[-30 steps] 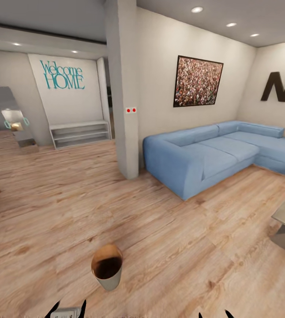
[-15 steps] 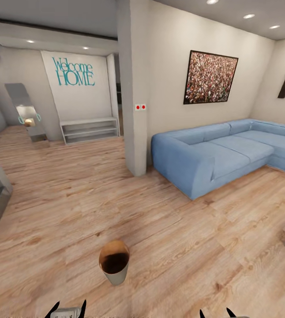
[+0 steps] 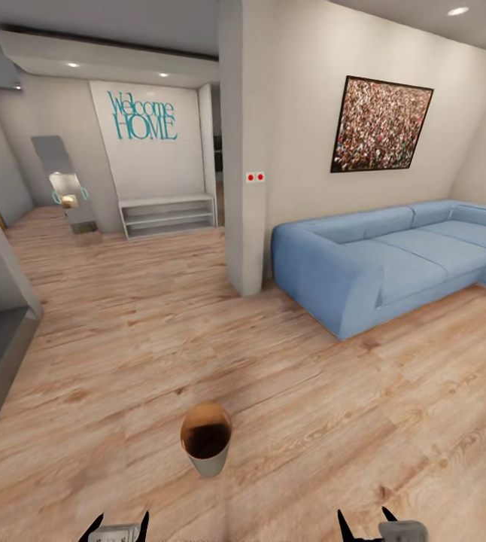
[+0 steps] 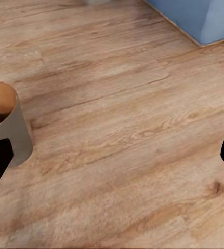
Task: Put the three can of soda from the living room inside the tash can in the kitchen.
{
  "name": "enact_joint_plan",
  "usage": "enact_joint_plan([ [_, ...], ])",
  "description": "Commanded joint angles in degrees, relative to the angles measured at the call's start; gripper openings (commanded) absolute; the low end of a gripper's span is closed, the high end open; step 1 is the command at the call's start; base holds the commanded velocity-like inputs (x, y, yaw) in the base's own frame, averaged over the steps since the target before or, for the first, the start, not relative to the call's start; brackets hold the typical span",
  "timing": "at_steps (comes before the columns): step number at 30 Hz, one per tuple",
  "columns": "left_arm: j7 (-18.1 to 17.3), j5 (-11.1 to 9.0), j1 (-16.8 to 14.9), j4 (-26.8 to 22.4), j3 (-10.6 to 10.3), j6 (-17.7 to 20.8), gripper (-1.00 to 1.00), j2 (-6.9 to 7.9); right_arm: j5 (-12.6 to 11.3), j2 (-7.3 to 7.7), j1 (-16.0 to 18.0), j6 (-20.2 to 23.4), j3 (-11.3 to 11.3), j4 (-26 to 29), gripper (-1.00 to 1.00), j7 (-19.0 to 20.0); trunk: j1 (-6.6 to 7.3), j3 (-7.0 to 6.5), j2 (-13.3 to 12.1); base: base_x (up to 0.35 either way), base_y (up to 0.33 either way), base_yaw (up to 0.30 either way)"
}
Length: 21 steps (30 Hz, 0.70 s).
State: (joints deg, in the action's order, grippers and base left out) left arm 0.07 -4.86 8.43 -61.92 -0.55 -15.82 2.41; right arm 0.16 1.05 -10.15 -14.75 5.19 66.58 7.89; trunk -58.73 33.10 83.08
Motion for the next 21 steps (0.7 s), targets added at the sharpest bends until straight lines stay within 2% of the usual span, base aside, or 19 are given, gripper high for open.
enact_joint_plan([
  [1,0.0,0.0,0.0,0.0,0.0,0.0,1.0,0.02,0.1,0.0,0.6,0.0,0.0,0.0,1.0,0.2,0.0,0.08,0.0,0.0,0.0,0.132],
  [6,0.0,0.1,0.0,0.0,0.0,-0.1,1.0,0.0,0.1,0.03,1.2,0.0,0.0,0.0,1.0,0.3,0.0,0.47,0.0,0.0,0.0,0.128],
  [12,-0.2,-0.1,0.0,2.7,0.0,-0.1,1.0,-0.08,0.2,0.06,1.5,0.0,-0.1,-0.2,1.0,0.6,0.0,0.92,0.0,0.0,0.0,0.118],
  [21,-0.2,-0.3,0.0,4.2,0.4,-0.1,1.0,0.03,0.4,0.48,1.6,-0.4,0.1,-1.0,1.0,0.7,0.0,1.15,0.0,0.0,0.0,0.039],
])
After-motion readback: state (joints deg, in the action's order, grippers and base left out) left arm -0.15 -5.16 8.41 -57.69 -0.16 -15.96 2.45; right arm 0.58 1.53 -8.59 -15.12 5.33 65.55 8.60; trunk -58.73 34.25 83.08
